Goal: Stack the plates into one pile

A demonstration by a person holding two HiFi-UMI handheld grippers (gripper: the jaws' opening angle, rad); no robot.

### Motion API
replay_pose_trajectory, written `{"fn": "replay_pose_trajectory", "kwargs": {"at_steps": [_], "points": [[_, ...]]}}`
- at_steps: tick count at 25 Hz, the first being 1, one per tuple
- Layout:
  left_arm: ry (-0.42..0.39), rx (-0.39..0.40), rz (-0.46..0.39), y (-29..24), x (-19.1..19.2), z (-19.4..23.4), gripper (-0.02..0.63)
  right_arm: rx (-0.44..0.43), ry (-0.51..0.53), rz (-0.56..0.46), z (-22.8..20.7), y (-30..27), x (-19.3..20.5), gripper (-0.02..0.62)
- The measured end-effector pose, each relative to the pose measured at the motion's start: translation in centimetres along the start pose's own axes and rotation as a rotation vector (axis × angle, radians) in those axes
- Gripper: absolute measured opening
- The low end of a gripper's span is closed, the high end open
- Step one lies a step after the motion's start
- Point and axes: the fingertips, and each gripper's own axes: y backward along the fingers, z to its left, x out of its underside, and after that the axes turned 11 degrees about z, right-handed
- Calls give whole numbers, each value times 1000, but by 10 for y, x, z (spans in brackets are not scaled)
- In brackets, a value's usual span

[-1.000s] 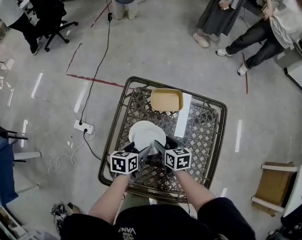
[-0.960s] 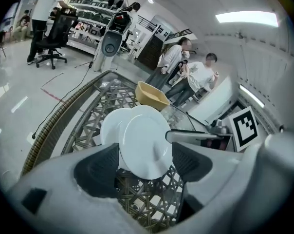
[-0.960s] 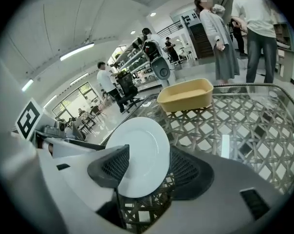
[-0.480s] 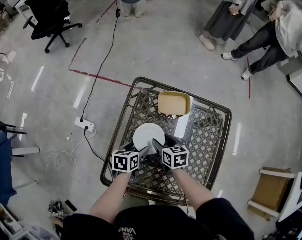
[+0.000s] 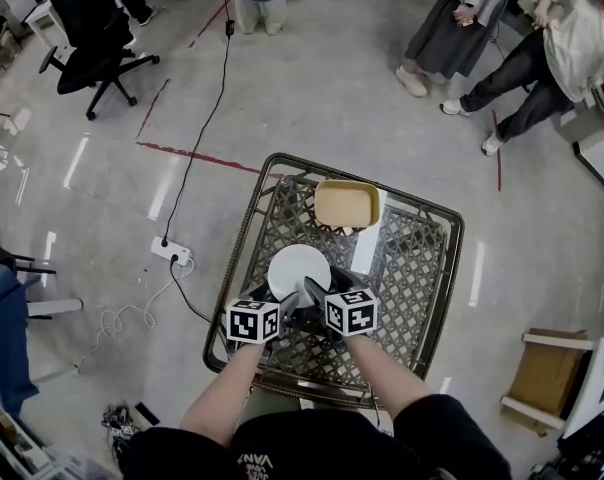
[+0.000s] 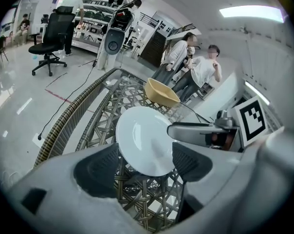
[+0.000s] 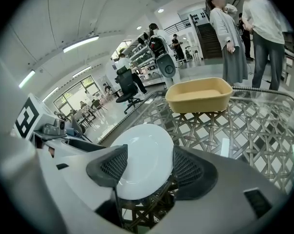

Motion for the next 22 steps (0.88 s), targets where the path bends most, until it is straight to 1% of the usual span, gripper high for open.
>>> {"fn": "replay_pose_trajectory", "kwargs": {"at_steps": [7, 13, 14, 17, 19, 21, 22], "points": [[-18, -13, -58, 15, -6, -7, 339, -3, 26, -26, 5, 19, 0, 270], [-68, -44, -133, 39, -7, -23, 339, -7, 71, -85, 15, 52, -2, 267], [-77, -51, -144, 44, -6, -26, 339, -7, 84, -95, 18, 58, -1, 257], [-104, -79, -181, 57, -1, -37, 337, -2, 121, -121, 24, 77, 5, 203], [-120, -95, -212, 65, 3, -46, 337, 10, 153, -148, 26, 93, 9, 130], [-129, -105, -242, 76, 10, -57, 331, 19, 180, -178, 29, 112, 13, 76], [-131, -110, -259, 82, 14, -62, 314, 21, 185, -193, 30, 121, 16, 42]]}}
